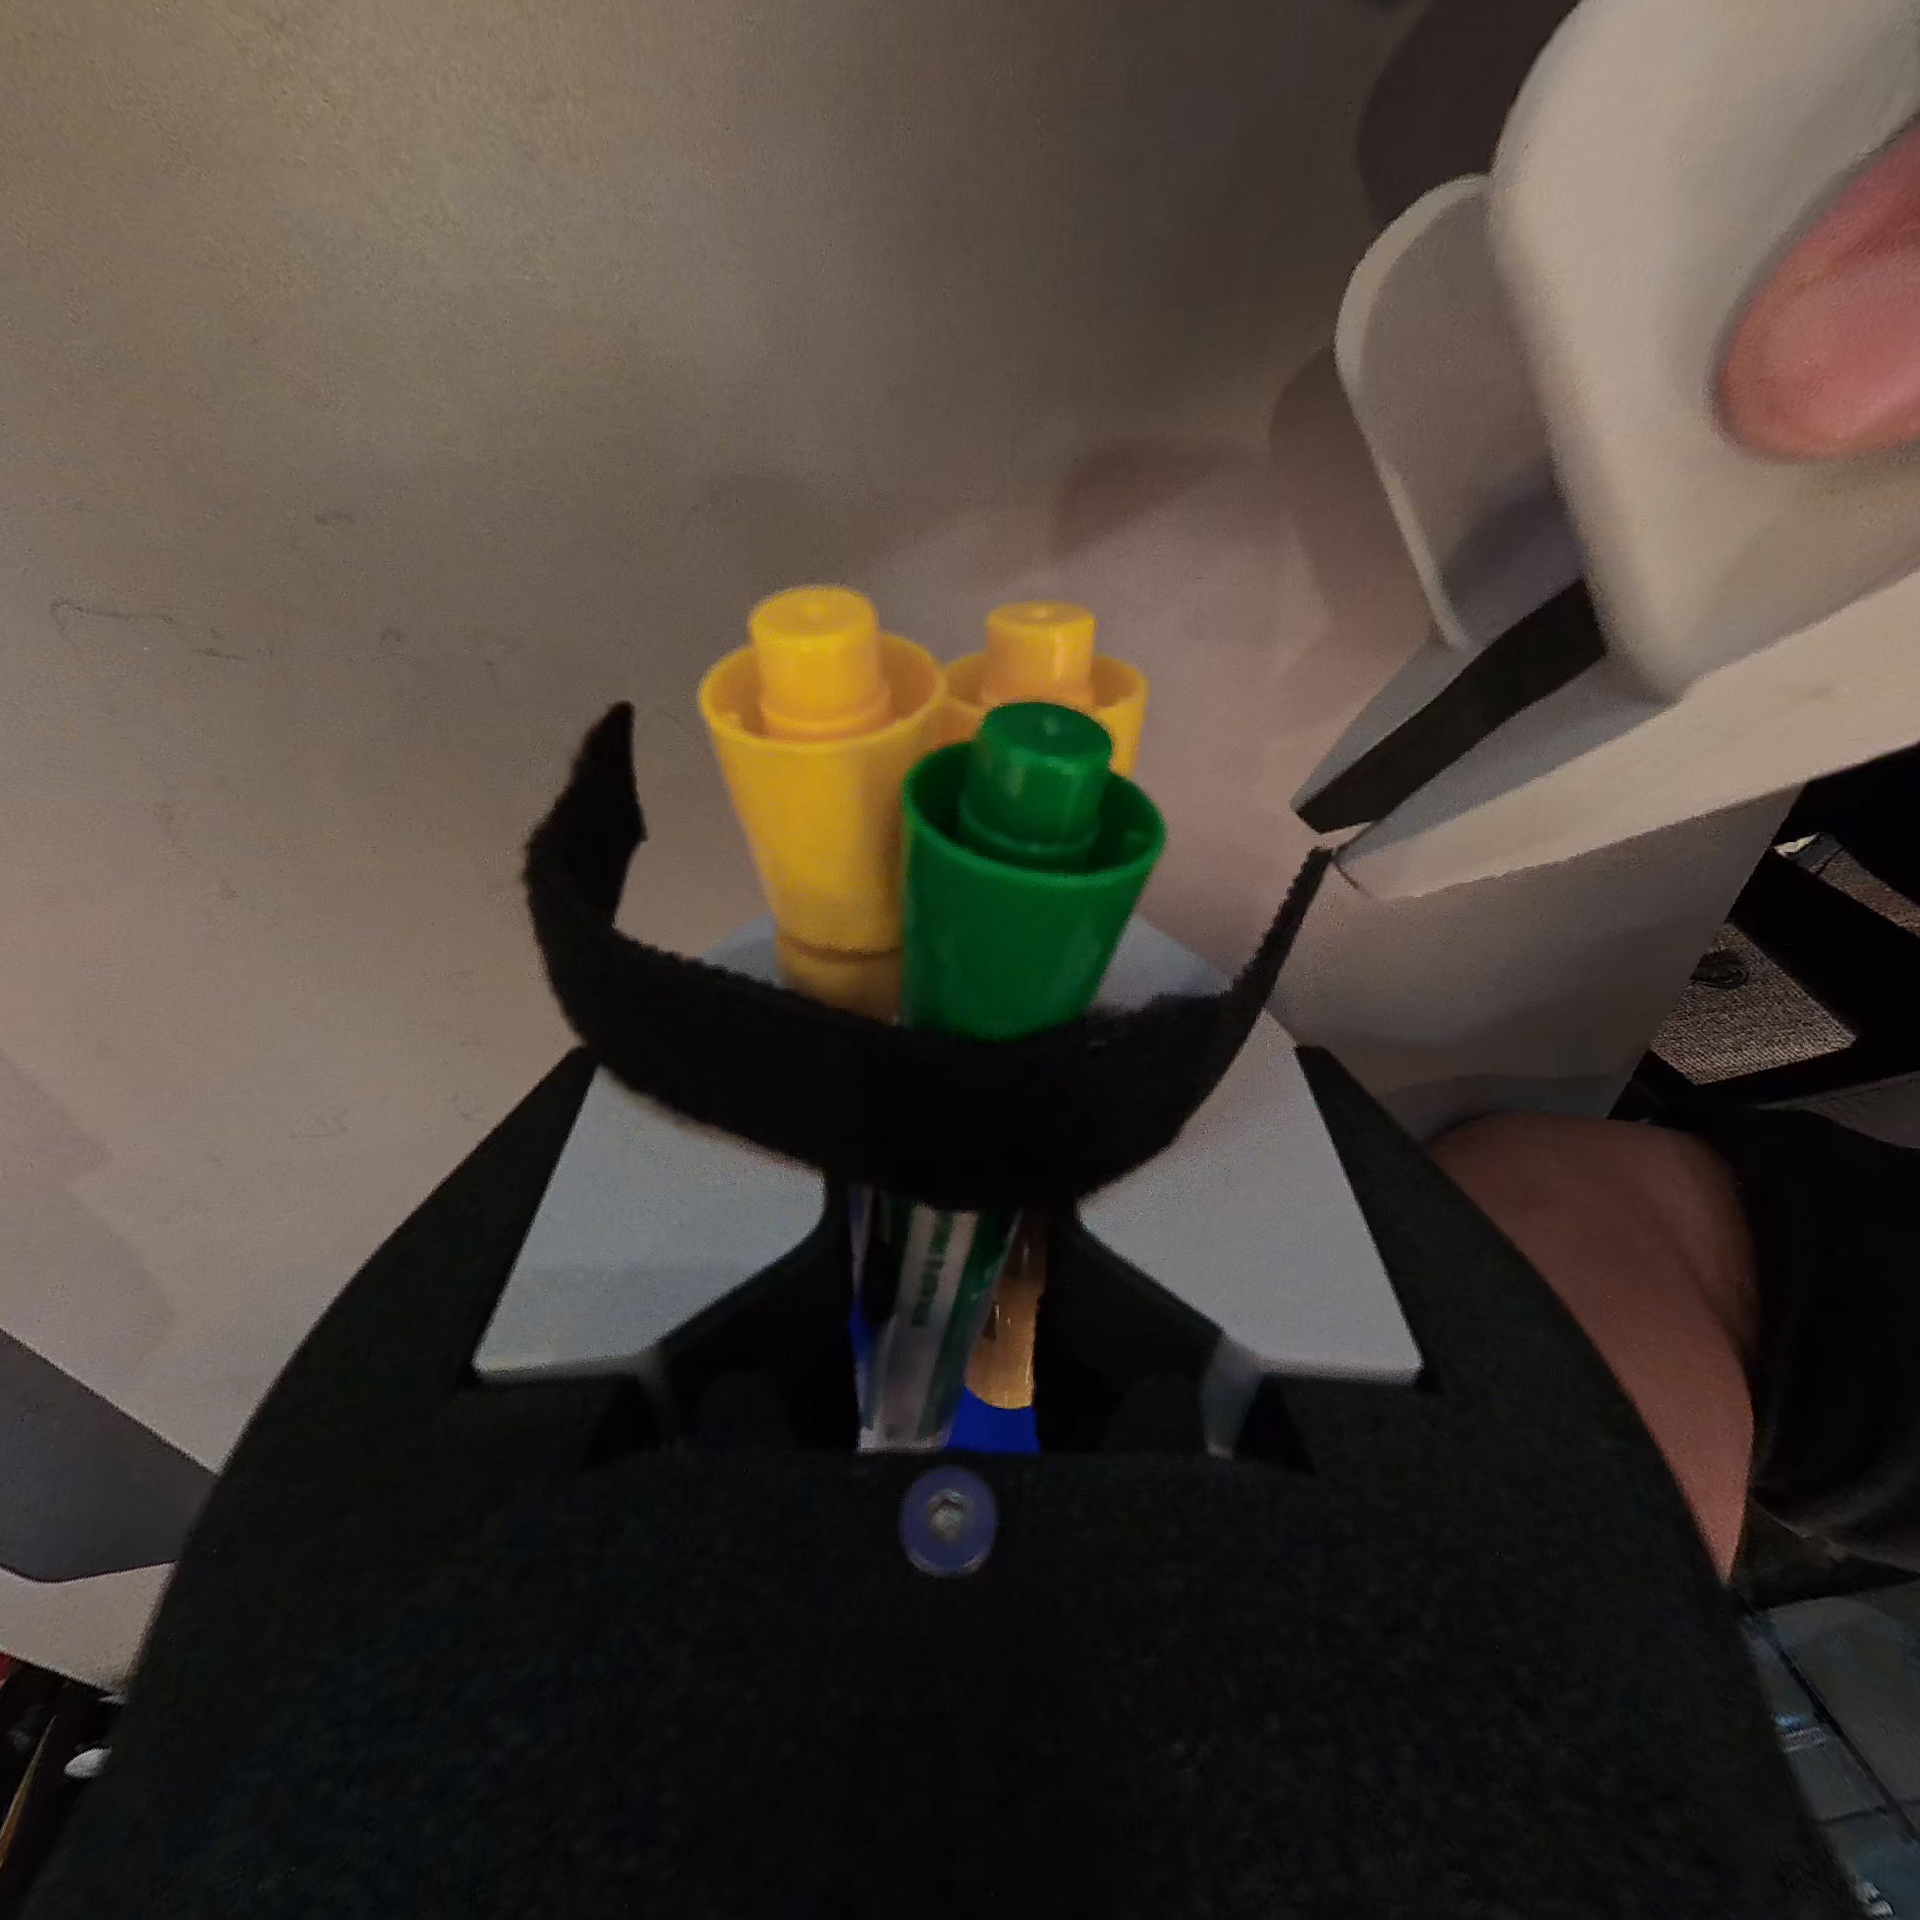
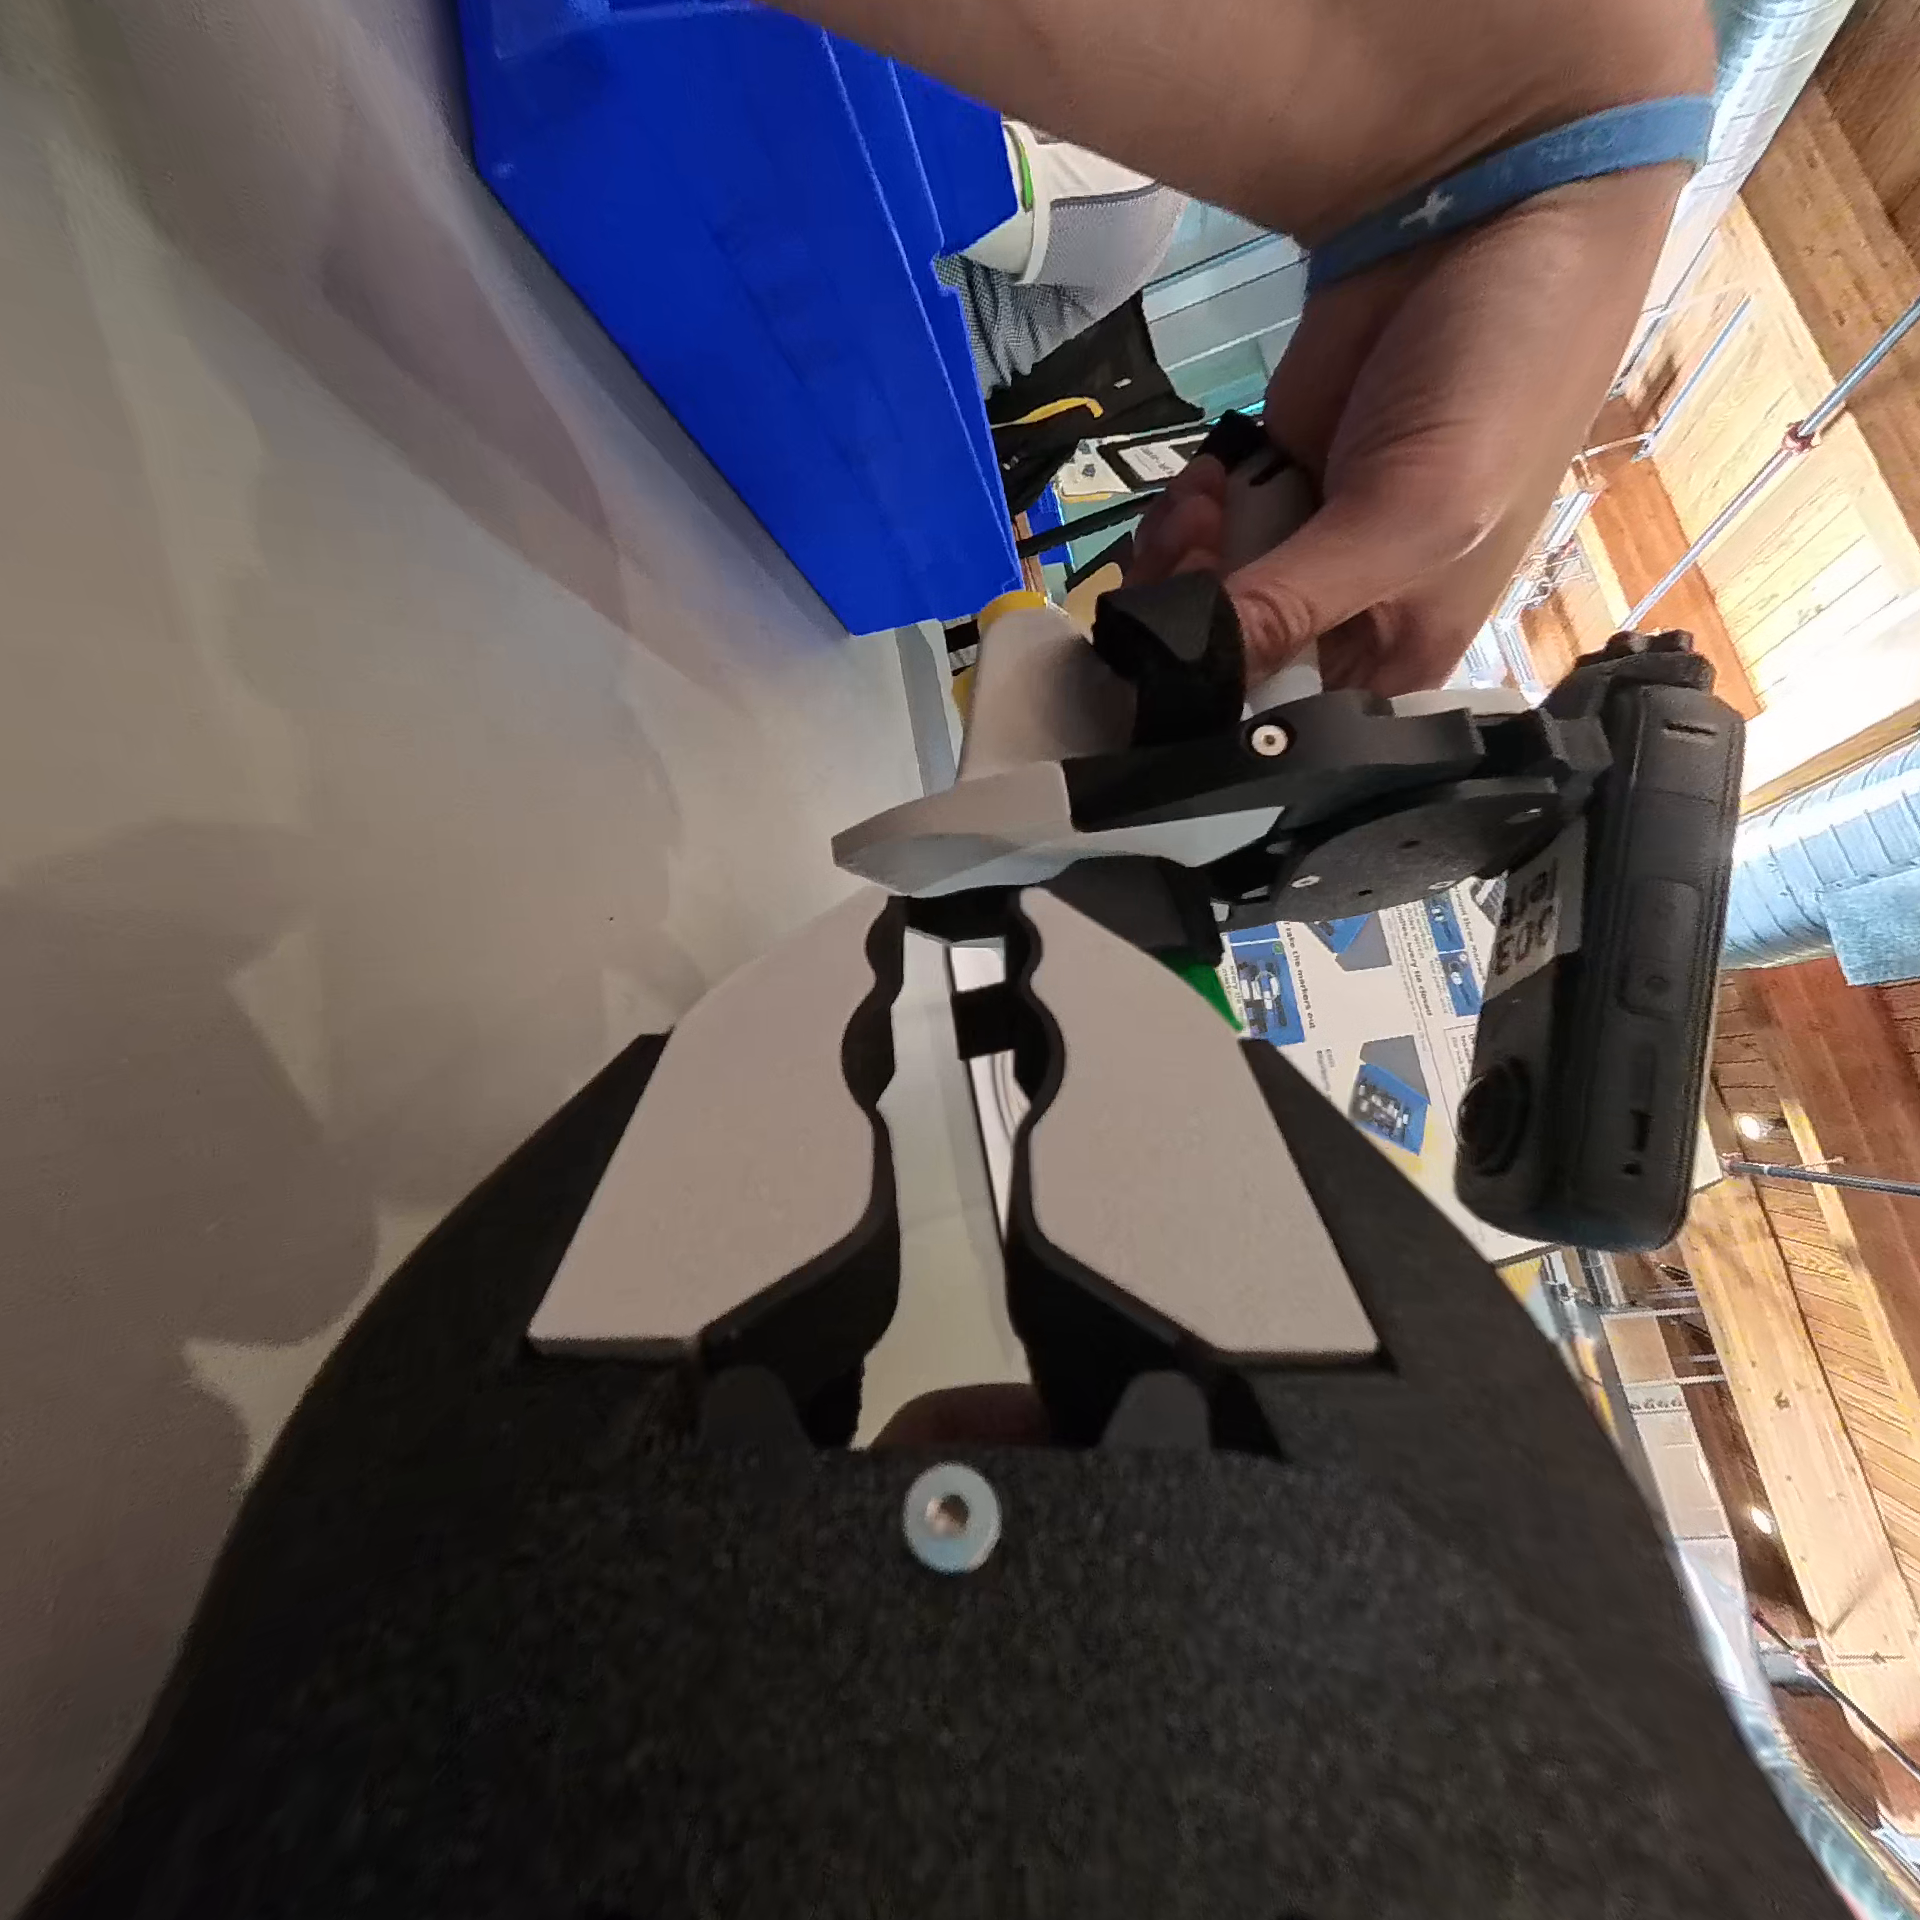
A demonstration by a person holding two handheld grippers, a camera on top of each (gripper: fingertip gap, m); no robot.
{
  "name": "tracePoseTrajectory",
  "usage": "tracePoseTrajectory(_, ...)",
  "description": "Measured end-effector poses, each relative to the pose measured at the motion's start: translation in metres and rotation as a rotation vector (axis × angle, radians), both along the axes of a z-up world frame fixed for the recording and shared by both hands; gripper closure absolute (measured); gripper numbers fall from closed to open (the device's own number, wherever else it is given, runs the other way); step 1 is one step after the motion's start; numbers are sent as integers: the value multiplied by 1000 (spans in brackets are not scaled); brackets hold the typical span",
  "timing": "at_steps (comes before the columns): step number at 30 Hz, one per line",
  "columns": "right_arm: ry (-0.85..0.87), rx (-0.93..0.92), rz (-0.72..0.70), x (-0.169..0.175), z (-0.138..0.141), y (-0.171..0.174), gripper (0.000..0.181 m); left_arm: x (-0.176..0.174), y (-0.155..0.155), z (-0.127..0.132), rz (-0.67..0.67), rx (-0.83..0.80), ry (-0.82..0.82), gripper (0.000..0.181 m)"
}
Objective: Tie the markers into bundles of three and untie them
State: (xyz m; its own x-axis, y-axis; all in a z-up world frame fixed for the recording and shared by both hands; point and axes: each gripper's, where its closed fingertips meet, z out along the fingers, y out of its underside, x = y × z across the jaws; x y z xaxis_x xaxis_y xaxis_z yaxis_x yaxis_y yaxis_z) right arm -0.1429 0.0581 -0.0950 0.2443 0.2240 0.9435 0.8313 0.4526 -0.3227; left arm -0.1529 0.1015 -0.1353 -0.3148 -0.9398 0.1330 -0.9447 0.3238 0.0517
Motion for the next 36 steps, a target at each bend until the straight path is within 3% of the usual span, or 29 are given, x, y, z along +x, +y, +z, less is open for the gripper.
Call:
tracePoseTrajectory(3,25,-31,13,0,-1,-2,166,0,0,0,1,0,-1,140)
tracePoseTrajectory(7,207,-219,56,9,-3,-3,167,-1,1,0,1,0,0,140)
tracePoseTrajectory(10,392,-544,88,21,-15,-1,165,0,1,0,2,-2,-3,141)
tracePoseTrajectory(13,545,-812,96,32,-22,3,146,-1,1,1,6,-2,-2,141)
tracePoseTrajectory(15,478,-864,58,38,-36,6,146,-2,2,1,9,-3,-3,141)
tracePoseTrajectory(17,289,-765,-71,46,-56,17,143,-2,3,1,12,-4,-4,141)
tracePoseTrajectory(19,156,-686,-97,40,-64,22,147,-4,4,1,22,-4,3,141)
tracePoseTrajectory(25,51,-673,-108,18,-74,32,153,-9,8,-1,46,3,22,141)
tracePoseTrajectory(28,57,-681,-87,16,-73,31,178,-14,11,-2,64,36,52,141)
tracePoseTrajectory(31,203,-699,-45,19,-57,27,179,-22,21,-3,99,121,113,141)
tracePoseTrajectory(36,794,-747,-46,51,-4,31,180,-27,26,-6,120,196,184,141)
